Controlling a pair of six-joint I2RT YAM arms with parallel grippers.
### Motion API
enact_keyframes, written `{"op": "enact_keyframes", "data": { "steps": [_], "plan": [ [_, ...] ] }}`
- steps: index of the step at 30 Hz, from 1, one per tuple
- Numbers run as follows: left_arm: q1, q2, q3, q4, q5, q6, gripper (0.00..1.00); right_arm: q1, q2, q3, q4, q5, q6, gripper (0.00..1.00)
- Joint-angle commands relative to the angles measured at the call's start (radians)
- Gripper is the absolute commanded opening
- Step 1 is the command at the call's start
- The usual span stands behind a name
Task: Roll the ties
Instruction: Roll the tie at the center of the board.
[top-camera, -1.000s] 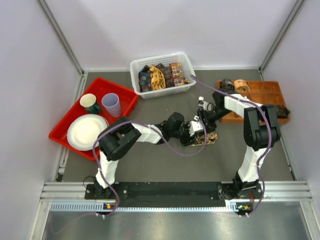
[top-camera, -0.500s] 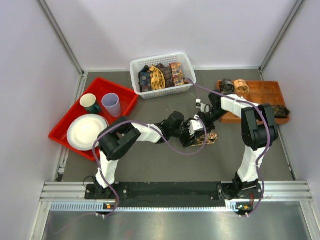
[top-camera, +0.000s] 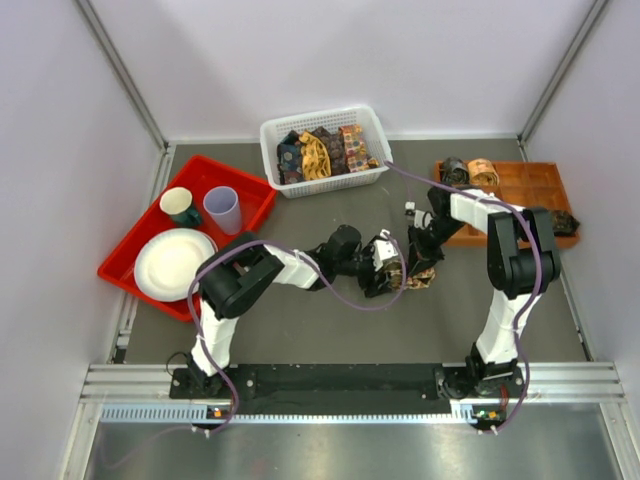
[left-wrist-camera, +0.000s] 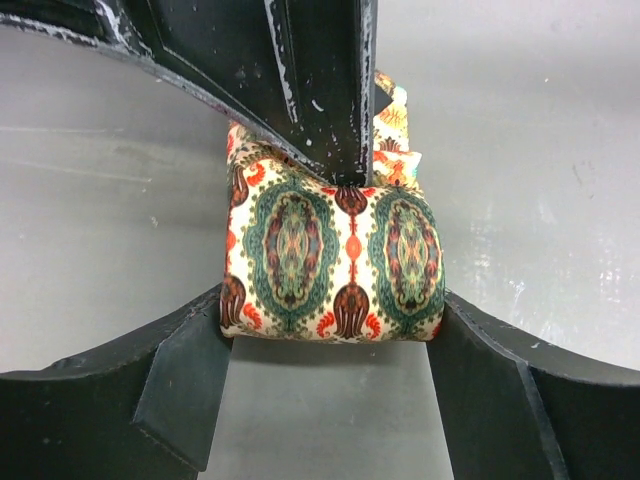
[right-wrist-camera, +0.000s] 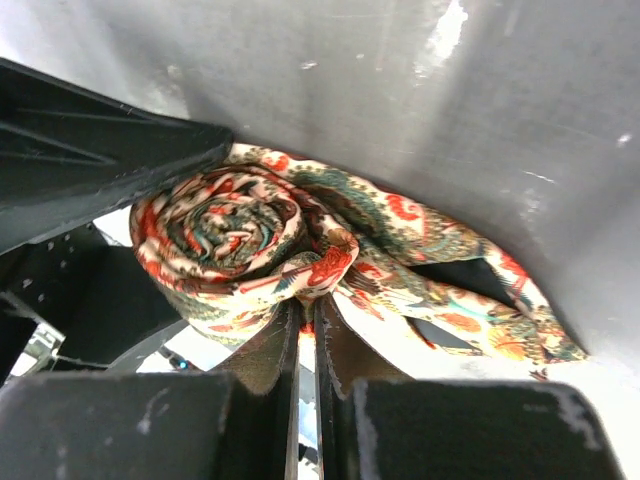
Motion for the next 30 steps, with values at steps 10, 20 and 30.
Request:
{"op": "enact_keyframes", "data": {
  "steps": [10,20,30],
  "plan": [
    [-0.017,0.125,0.094,0.199,0.076,-0.032,0.79,0.037,0.070,-0.001,0.113,0.179,-0.026,0.00],
    [-0.020,0.076,0.070,-0.004,0.034,0.076,0.37,0.053,0.105,0.052,0.101,0.077,-0.026,0.00],
    [-0.020,-0.057,0.004,-0.402,-0.094,0.139,0.22,-0.012,-0.027,0.109,-0.028,-0.208,-0.077,0.20]
  ]
}}
